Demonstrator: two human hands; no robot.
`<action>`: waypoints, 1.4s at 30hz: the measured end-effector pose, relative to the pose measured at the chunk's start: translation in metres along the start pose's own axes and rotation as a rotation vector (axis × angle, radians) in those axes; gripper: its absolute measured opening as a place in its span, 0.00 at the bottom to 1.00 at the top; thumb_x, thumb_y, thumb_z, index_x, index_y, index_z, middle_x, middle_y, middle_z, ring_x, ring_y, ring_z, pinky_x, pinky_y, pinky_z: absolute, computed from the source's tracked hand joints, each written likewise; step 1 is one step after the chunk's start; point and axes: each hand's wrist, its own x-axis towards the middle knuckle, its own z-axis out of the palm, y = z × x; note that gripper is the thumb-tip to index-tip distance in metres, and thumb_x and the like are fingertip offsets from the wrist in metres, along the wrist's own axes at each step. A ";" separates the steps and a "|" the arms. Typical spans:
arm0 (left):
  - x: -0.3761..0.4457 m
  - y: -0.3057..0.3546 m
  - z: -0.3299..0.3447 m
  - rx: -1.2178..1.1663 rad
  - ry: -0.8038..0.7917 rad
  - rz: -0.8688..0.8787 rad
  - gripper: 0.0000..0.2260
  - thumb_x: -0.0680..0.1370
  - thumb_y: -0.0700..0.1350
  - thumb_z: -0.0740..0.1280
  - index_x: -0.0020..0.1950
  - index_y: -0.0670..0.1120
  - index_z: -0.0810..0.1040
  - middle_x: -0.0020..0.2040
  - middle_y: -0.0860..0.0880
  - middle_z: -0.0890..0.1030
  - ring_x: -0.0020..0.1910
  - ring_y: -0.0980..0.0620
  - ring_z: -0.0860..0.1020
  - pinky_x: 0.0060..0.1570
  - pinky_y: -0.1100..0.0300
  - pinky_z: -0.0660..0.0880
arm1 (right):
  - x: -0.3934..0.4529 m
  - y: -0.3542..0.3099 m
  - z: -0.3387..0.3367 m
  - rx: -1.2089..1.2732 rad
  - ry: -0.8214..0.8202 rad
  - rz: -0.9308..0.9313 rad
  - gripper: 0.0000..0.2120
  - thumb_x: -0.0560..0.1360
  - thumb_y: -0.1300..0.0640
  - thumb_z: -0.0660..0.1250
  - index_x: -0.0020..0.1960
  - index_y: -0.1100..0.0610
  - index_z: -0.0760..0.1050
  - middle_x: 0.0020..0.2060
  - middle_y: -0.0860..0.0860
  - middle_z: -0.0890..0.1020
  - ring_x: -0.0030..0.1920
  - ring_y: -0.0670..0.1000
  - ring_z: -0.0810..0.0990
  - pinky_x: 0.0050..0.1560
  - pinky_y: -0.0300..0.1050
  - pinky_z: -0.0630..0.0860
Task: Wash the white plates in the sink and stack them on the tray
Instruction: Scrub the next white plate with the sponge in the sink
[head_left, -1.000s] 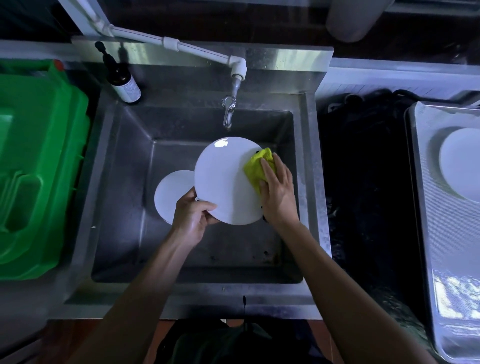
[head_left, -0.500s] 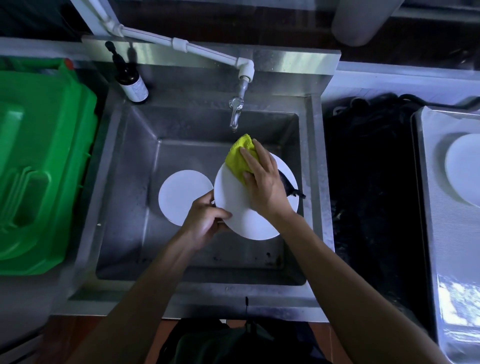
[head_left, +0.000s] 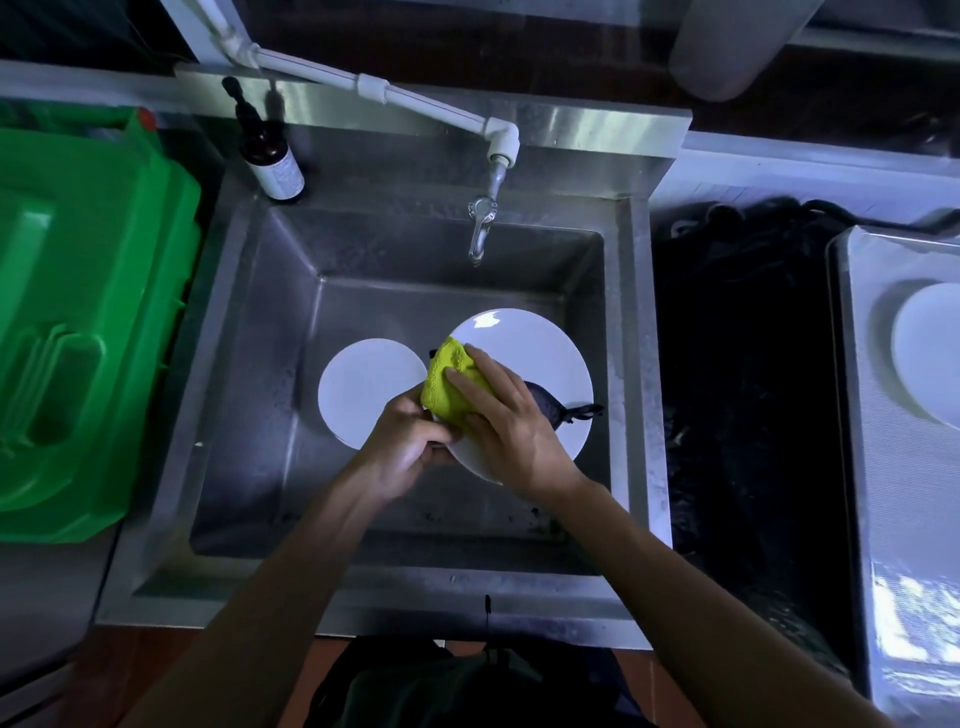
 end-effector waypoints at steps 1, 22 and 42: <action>-0.001 0.000 0.000 -0.002 -0.007 -0.002 0.20 0.64 0.28 0.65 0.53 0.40 0.82 0.43 0.38 0.80 0.46 0.41 0.83 0.41 0.50 0.81 | -0.001 0.000 0.000 0.001 0.004 -0.007 0.23 0.78 0.54 0.57 0.65 0.68 0.76 0.68 0.68 0.72 0.68 0.68 0.73 0.69 0.58 0.70; -0.011 0.005 -0.005 0.025 0.131 -0.024 0.25 0.62 0.32 0.69 0.56 0.49 0.85 0.52 0.45 0.85 0.47 0.44 0.85 0.40 0.50 0.81 | 0.049 0.054 0.000 -0.152 0.249 0.104 0.19 0.83 0.61 0.61 0.73 0.61 0.70 0.75 0.62 0.65 0.73 0.63 0.66 0.72 0.59 0.65; -0.001 0.013 0.003 -0.058 0.318 0.022 0.22 0.62 0.34 0.68 0.53 0.49 0.84 0.53 0.46 0.84 0.50 0.41 0.80 0.43 0.47 0.81 | -0.030 0.053 0.040 0.007 0.295 0.484 0.22 0.82 0.63 0.61 0.76 0.59 0.65 0.78 0.58 0.60 0.76 0.58 0.60 0.73 0.57 0.66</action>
